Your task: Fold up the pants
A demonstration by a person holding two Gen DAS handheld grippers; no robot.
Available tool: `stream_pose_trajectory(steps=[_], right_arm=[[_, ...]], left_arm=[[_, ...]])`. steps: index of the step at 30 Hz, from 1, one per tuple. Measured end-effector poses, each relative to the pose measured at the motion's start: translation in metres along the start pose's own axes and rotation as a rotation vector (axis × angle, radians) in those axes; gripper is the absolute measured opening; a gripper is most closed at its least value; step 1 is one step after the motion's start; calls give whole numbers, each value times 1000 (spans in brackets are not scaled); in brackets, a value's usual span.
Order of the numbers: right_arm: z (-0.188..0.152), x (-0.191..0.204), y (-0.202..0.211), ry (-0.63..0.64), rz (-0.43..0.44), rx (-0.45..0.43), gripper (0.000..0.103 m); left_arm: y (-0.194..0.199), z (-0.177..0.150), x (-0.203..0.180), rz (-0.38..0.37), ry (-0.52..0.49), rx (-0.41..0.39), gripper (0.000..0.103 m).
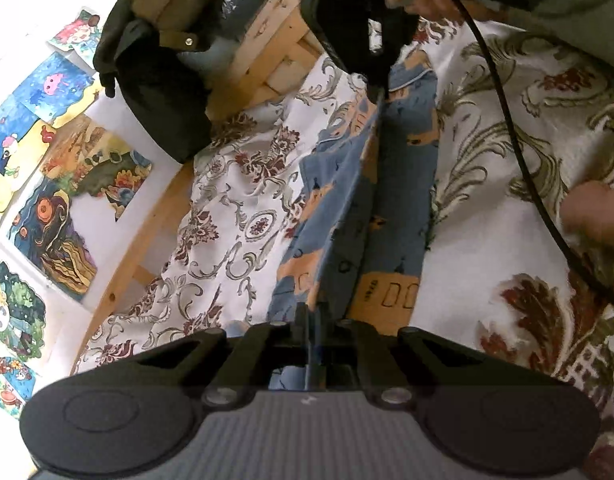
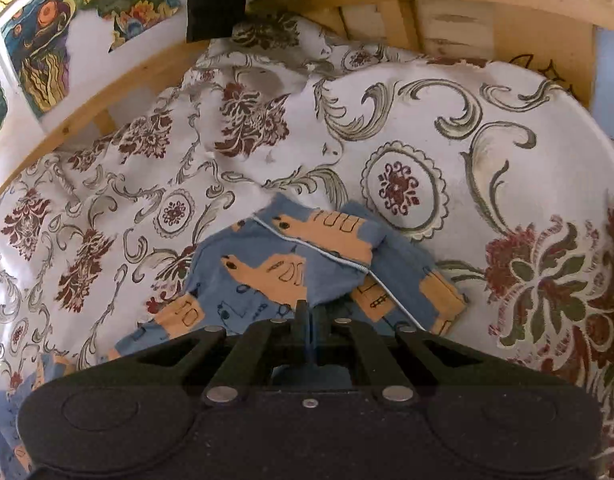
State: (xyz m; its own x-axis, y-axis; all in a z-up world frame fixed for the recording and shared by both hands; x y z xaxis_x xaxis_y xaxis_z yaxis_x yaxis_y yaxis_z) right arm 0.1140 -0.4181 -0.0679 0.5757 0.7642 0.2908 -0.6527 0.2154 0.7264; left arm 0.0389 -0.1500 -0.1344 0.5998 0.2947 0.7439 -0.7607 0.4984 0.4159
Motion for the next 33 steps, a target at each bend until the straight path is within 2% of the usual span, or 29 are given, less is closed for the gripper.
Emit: stream_pose_trajectory(steps=[5, 9, 16, 24, 31, 33], right_arm=[[-5, 6, 4, 61, -21, -12, 0], [-6, -7, 5, 20, -16, 9, 0], [-7, -7, 10, 14, -23, 1, 0], [-22, -6, 31, 2, -101, -11, 0], [-34, -5, 27, 7, -141, 24, 0], [-33, -7, 25, -9, -139, 34, 6]], left_arm=[[3, -4, -19, 34, -93, -29, 3], [8, -4, -32, 31, -153, -61, 3], [1, -1, -25, -13, -82, -18, 2], [3, -2, -22, -96, -65, 3, 1], [-4, -5, -20, -112, -50, 41, 1], [-5, -5, -20, -114, -49, 48, 1]])
Point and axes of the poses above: each gripper's, at about its wrist camera, not at the fingertips, and y roughly against the way its jaws point, x to its left, z to its top, the point moved 1 cm from there along -y, roughly the way its jaws point, and after that the axes turned 2 degrees about y, right-handed, at the moved point
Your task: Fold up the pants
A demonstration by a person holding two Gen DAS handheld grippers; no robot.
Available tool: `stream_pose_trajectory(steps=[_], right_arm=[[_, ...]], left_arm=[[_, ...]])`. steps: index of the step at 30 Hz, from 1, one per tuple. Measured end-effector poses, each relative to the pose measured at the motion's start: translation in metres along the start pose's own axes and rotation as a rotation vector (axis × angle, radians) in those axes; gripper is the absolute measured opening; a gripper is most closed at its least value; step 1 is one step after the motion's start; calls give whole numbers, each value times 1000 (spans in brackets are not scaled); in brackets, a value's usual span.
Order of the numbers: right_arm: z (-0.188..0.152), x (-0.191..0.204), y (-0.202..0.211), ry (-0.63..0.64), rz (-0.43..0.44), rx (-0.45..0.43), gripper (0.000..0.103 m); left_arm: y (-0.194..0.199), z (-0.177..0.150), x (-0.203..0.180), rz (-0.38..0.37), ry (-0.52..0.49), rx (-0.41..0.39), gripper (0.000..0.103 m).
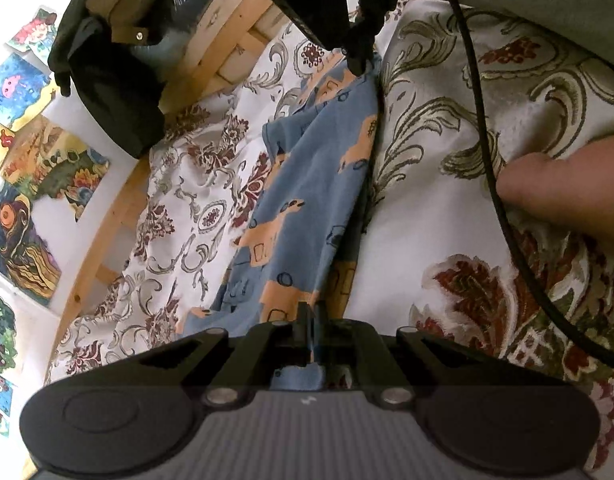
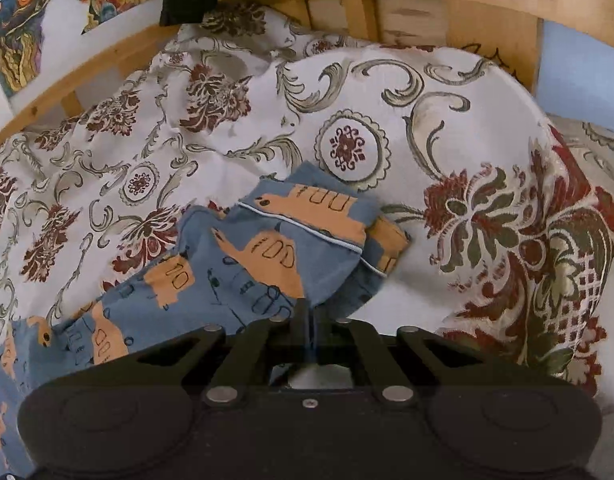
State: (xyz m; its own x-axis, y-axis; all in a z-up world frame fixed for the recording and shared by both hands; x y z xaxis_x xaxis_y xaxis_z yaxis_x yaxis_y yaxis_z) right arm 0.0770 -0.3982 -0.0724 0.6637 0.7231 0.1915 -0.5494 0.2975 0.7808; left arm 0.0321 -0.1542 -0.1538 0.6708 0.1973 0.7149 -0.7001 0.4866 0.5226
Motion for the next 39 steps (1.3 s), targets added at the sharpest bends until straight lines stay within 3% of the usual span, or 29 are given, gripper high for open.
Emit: stream_pose_trajectory(steps=[5, 10, 13, 15, 17, 20, 22, 24, 26, 32, 37, 39], right_arm=[[13, -25, -6, -153, 65, 23, 39], [33, -39, -18, -212, 91, 29, 40], [42, -44, -24, -205, 112, 60, 43], [45, -48, -26, -207, 147, 83, 51], [48, -51, -25, -220, 192, 101, 67], [46, -59, -19, -268, 234, 70, 87], [38, -65, -18, -337, 248, 44, 87], [29, -72, -20, -435, 268, 32, 88], [27, -73, -22, -455, 284, 28, 93], [25, -74, -21, -490, 323, -19, 101], [22, -75, -19, -498, 298, -31, 97], [21, -75, -20, -502, 278, -33, 92]], left_arm=[[0, 0, 0, 2, 0, 7, 2], [1, 2, 4, -20, 30, 14, 3], [3, 2, 20, -115, 128, 36, 11], [9, 2, 44, -255, 264, 50, 35], [11, 0, 70, -352, 385, 52, 52], [-2, 2, 112, -429, 545, 66, 61], [-20, 10, 138, -432, 612, 75, 72], [-45, 28, 165, -417, 637, 49, 95], [-71, 50, 183, -405, 632, 13, 103], [-157, 120, 201, -583, 637, -12, 103], [-219, 155, 194, -787, 692, 67, 102], [-234, 165, 189, -843, 693, 108, 94]])
Point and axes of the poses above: each gripper's, at about its wrist camera, not at the fingertips, and y roughly against the way its jaws point, x to its left, z to its top, the point moved 1 cm from there along -y, roughly the way its jaws point, and after that the axes turned 2 degrees about y, right-handed, at the moved point
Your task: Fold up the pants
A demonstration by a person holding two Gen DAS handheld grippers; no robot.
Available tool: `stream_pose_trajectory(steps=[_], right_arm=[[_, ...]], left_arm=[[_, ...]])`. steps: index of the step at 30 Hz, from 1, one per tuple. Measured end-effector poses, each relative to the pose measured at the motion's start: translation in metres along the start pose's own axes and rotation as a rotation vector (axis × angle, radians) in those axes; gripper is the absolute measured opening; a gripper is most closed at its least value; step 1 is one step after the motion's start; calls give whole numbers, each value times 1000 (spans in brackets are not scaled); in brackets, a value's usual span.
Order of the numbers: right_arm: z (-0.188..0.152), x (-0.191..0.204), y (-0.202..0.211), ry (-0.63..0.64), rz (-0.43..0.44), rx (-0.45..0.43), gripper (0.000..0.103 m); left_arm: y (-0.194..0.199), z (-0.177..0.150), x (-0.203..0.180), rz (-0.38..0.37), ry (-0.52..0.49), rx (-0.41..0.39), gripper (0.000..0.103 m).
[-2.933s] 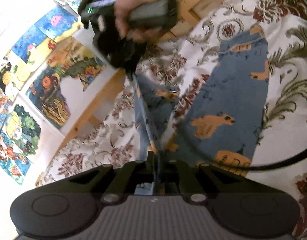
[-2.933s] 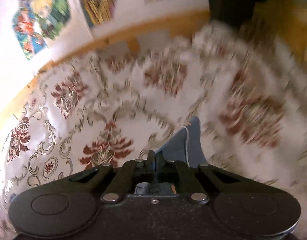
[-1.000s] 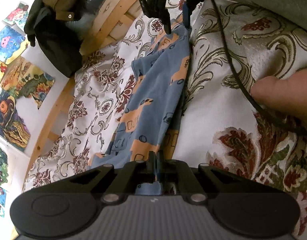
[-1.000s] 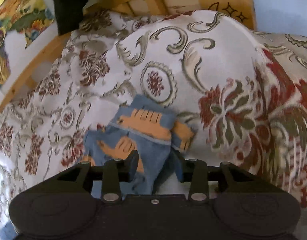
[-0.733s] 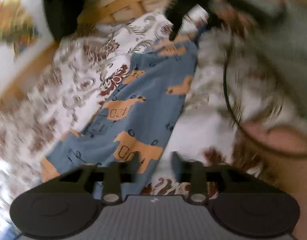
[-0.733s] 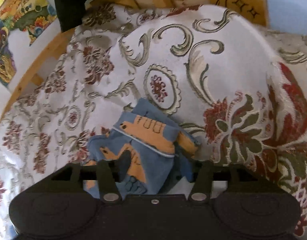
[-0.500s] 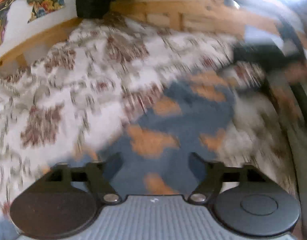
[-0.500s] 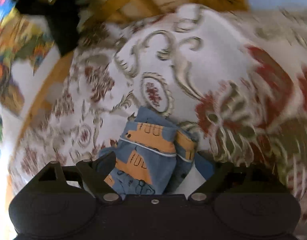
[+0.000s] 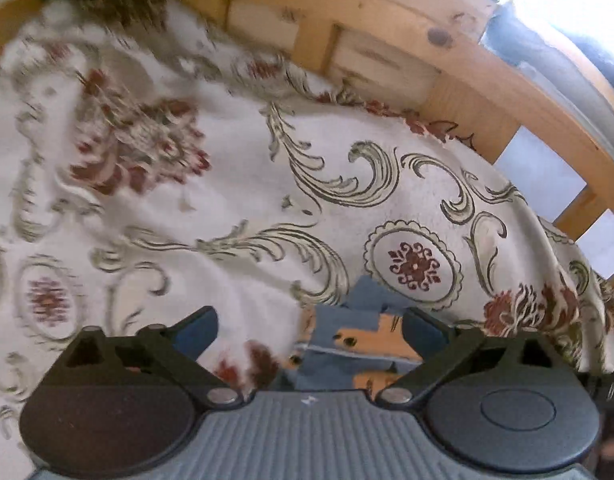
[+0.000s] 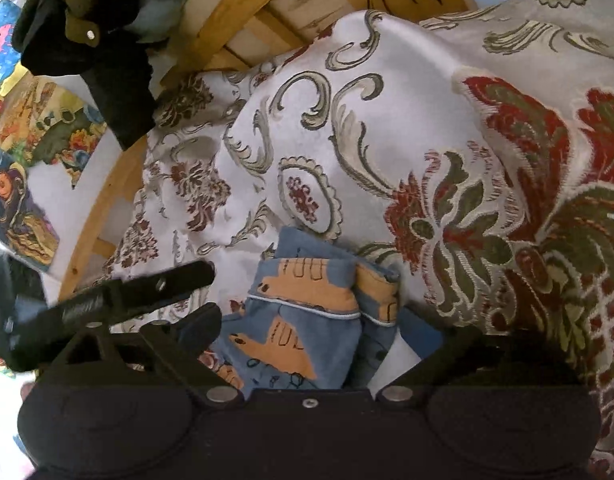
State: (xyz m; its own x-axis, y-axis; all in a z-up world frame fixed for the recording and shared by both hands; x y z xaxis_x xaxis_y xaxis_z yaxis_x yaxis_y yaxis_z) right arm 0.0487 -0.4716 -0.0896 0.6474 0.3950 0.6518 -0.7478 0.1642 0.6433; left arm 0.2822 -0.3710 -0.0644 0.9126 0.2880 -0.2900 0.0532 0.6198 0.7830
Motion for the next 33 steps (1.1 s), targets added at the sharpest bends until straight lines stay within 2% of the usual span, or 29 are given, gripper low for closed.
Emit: stream_pose_trajectory(steps=[2, 4, 6, 7, 9, 12, 15, 16, 19, 25, 30, 33], right_arm=[[0, -1, -1, -9, -18, -5, 83], [0, -2, -1, -22, -26, -9, 79], [0, -4, 0, -34, -32, -14, 72], [0, -5, 0, -38, -37, -15, 63], [0, -7, 0, -43, -51, -12, 55], [0, -7, -2, -42, -63, -6, 47], [-1, -7, -2, -33, -78, -3, 32], [-1, -6, -2, -25, -83, -2, 28], [-3, -3, -1, 7, -108, -4, 27], [-7, 11, 13, 101, -119, -78, 33], [-1, 3, 1, 47, -137, -56, 35], [-4, 2, 11, 40, -122, -65, 35]], left_arm=[[-14, 5, 0, -31, -3, 53, 84], [-23, 8, -2, -42, -21, 91, 77], [-31, 12, -3, -41, -31, 114, 60], [-34, 13, -4, -37, -32, 126, 54], [-38, 14, -5, -16, -36, 146, 35], [-43, 13, -5, 0, -24, 169, 21], [-42, 12, -8, 12, -11, 152, 9], [-42, 12, -9, 13, -4, 148, 9], [-37, 16, -15, 27, 2, 133, 7], [-30, 27, -34, 75, -80, 104, 7], [-31, 37, -48, 88, -124, 93, 7], [-32, 39, -55, 96, -143, 96, 7]])
Point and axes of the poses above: each gripper's, at about its wrist camera, not at the fingertips, and y roughly against the way its jaws point, x to its left, z to its top, the point moved 1 cm from there along -y, roughly the way its jaws point, and after that the axes turned 2 degrees about y, right-handed, at the moved point
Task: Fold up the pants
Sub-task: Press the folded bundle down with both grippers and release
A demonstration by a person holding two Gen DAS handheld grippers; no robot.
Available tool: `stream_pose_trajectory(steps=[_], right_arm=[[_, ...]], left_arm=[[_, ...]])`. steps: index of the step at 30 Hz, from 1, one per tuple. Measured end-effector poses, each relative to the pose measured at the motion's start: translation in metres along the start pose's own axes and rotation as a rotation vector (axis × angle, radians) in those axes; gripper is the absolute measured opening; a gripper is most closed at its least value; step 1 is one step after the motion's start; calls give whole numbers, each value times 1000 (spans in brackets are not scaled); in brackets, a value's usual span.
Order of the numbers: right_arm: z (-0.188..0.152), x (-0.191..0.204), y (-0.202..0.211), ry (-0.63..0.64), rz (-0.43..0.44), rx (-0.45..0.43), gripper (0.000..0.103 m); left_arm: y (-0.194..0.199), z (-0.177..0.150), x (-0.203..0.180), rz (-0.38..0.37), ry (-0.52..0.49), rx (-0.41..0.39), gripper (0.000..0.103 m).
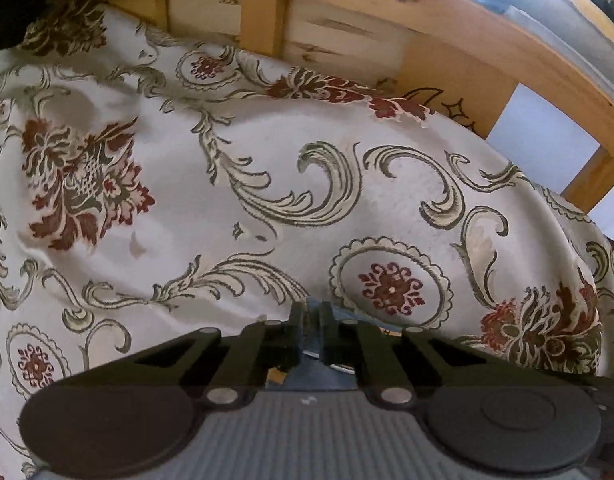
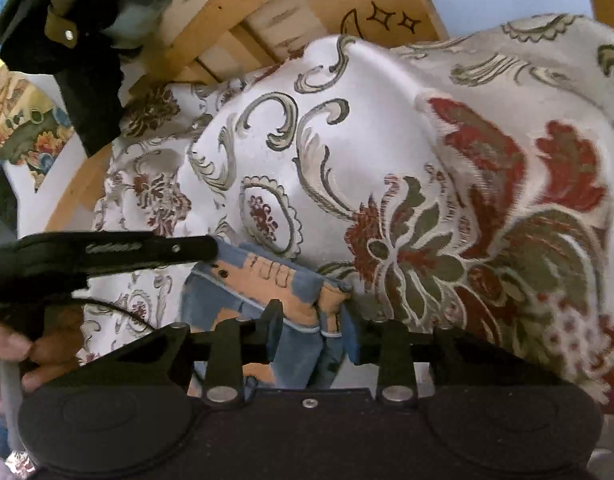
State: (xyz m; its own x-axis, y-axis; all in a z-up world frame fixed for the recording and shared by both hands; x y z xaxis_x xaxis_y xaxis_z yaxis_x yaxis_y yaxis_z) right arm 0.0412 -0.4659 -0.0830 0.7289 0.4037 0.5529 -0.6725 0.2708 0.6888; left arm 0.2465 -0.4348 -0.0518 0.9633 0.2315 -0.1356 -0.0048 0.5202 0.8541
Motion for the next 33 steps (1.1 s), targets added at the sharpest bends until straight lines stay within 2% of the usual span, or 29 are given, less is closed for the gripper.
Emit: stream_pose_trajectory(steps=[2, 4, 6, 9, 11, 15, 16, 17, 21, 24, 29, 33], right_arm=[[-3, 2, 17, 18, 31, -44, 40], [-5, 11, 24, 84, 5, -93, 42], [-5, 16, 21, 118, 21, -90, 41], [-1, 15, 3, 115, -20, -49, 39], [3, 14, -4, 104, -49, -44, 31], [4, 16, -9, 125, -61, -63, 27], [5, 16, -11, 131, -64, -63, 13], [5, 16, -11, 130, -70, -60, 6], [4, 10, -1, 110, -59, -82, 5], [2, 13, 10, 141, -71, -123, 5], [5, 3, -1, 97, -124, -78, 5], [2, 10, -3, 148, -156, -84, 10]], left_arm=[[0, 0, -3, 5, -12, 0, 7], [-1, -1, -4, 3, -19, 0, 7], [-3, 0, -6, 4, -17, -1, 7], [-5, 1, -8, 12, -26, 6, 7], [-6, 2, -8, 17, -30, 8, 7], [-5, 1, -7, 20, -24, 5, 7], [-5, 1, -7, 22, -22, 5, 7], [-4, 1, -8, 23, -21, 5, 7], [-1, 2, -12, 14, -24, -2, 7], [-2, 3, -18, 15, -39, -7, 7], [-21, 1, -24, 32, -52, 9, 8], [-24, 1, -25, 38, -25, -19, 12]])
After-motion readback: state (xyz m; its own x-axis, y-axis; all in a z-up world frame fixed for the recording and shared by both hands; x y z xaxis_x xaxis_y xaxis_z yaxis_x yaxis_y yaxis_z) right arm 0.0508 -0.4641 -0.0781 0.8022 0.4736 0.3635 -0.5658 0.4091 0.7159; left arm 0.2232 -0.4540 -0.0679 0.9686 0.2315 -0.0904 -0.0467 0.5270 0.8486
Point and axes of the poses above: each gripper's, at about its wrist camera, not at the fingertips, and y roughly against the way its jaws point, x to its left, z to its top, the point moved 1 cm from there along -y, roughly the way its jaws point, and after that the axes turned 2 degrees about y, right-handed, at the moved point
